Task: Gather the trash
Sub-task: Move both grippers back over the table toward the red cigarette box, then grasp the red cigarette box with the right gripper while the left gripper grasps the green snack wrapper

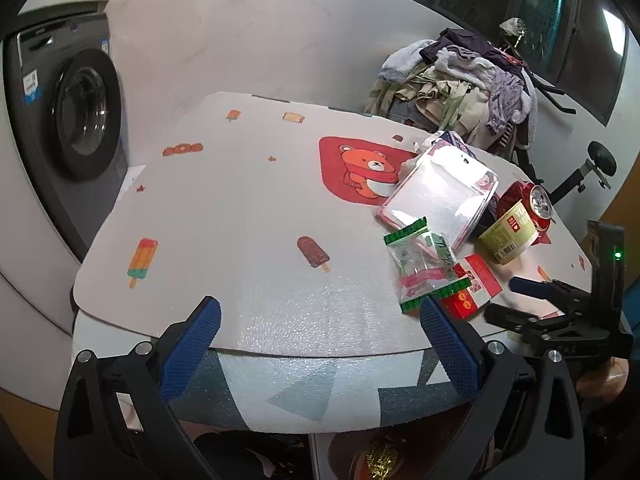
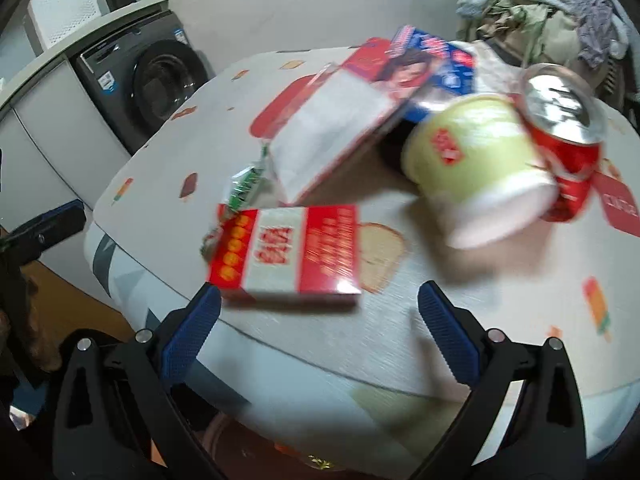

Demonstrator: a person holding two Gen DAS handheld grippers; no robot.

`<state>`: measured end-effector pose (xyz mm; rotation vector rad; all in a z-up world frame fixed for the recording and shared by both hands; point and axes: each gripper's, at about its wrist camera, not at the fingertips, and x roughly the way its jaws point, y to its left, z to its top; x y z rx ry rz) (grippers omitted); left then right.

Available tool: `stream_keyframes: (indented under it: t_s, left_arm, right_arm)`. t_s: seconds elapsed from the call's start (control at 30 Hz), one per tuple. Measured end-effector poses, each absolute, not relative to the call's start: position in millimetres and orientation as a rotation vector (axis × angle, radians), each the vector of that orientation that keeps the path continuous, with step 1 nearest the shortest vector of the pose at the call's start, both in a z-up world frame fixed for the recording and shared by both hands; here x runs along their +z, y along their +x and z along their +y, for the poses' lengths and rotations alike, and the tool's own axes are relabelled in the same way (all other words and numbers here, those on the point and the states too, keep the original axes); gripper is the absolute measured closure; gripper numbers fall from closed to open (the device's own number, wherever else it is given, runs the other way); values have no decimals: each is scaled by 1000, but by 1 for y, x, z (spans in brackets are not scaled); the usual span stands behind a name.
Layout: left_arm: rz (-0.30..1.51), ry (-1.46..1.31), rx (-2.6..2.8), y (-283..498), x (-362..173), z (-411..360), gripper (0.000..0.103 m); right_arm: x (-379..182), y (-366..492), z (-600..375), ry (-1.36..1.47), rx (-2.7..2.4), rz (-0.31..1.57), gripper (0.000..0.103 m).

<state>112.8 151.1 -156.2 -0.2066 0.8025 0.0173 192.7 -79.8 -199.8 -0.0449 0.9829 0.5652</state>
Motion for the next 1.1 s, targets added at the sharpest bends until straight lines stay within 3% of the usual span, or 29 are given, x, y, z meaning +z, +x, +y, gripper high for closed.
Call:
stream_keyframes:
  t_s: [0.7,0.87,1.1]
  left_arm:
    - [824,-289,-28,126,-161,144,6]
    - [824,-293,-21,124,-163,147,6]
    - [823,-315,-22,122,-169,151,6]
  right_arm:
    - [-209,202,-34,-69,580,1043,6]
    - [-213,191,-49,-185,509,1012,6]
    - [-206,194,-96,-18,386,1035,6]
